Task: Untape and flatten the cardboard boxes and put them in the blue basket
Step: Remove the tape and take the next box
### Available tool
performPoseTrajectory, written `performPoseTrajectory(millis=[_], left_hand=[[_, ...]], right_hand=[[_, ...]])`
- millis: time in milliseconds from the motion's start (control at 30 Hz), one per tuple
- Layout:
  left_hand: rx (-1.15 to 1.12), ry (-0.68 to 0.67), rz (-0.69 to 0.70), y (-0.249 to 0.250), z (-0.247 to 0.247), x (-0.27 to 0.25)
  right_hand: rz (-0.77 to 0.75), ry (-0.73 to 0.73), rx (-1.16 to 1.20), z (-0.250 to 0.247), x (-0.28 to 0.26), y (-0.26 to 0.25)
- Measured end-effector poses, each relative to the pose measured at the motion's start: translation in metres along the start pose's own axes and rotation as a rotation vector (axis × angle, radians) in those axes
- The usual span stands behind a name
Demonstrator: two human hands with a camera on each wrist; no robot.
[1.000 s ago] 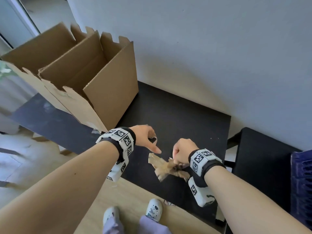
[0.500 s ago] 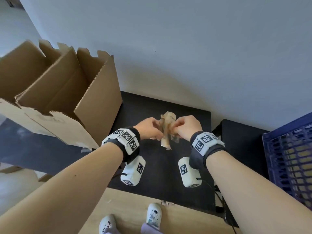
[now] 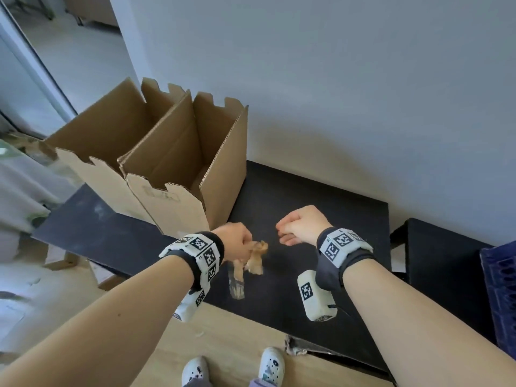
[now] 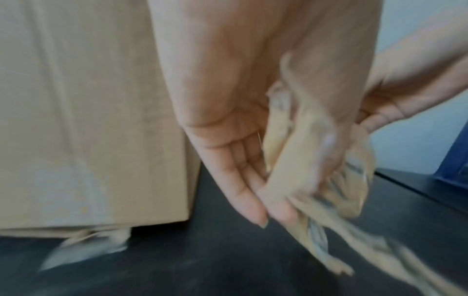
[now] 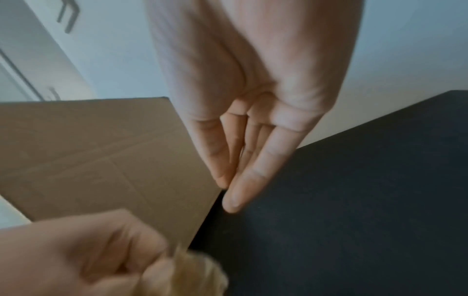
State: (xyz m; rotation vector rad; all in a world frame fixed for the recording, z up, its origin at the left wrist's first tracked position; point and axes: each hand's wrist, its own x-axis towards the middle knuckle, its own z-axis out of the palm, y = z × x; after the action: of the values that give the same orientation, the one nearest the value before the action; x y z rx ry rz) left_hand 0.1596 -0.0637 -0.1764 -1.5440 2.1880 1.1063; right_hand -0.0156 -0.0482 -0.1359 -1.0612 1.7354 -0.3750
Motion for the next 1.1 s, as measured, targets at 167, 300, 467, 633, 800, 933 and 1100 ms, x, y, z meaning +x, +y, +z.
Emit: performPoseTrajectory(millis=[167,300,467,633,800,933,1100], left_hand=[[-0.012,-0.177,-0.185,-0.042,-0.008,-0.023],[-0.113,-0.327,-0.284,-0.066,-0.017,-0.047],[-0.314,-0.232,-0.520,-0.111,-0.026,-0.066],[-0.570,0.116,-0.738,-0.150,-0.047,-0.079],[-0.640,0.372,-0.699,-0.168,-0.046,-0.072],[-0.661,0.310,-0.688,-0.157,-0.048,-0.079],[-0.663,0.382,-0.634,-0.176,-0.048,-0.071]], right_hand=[[-0.003,-0.020,-0.117,0.027,0.007,-0.026],[-0.129,0.156,-0.108,0.050,0.014,-0.045],[-0.468,0.471,0.062,0.056,0.016,-0.093],[-0.662,0.519,0.085,0.065,0.010,-0.146],[-0.754,0.415,-0.106,0.083,0.003,-0.161],[-0.671,0.422,-0.290,0.087,0.004,-0.152],[-0.569,0.475,-0.305,0.081,0.002,-0.151]])
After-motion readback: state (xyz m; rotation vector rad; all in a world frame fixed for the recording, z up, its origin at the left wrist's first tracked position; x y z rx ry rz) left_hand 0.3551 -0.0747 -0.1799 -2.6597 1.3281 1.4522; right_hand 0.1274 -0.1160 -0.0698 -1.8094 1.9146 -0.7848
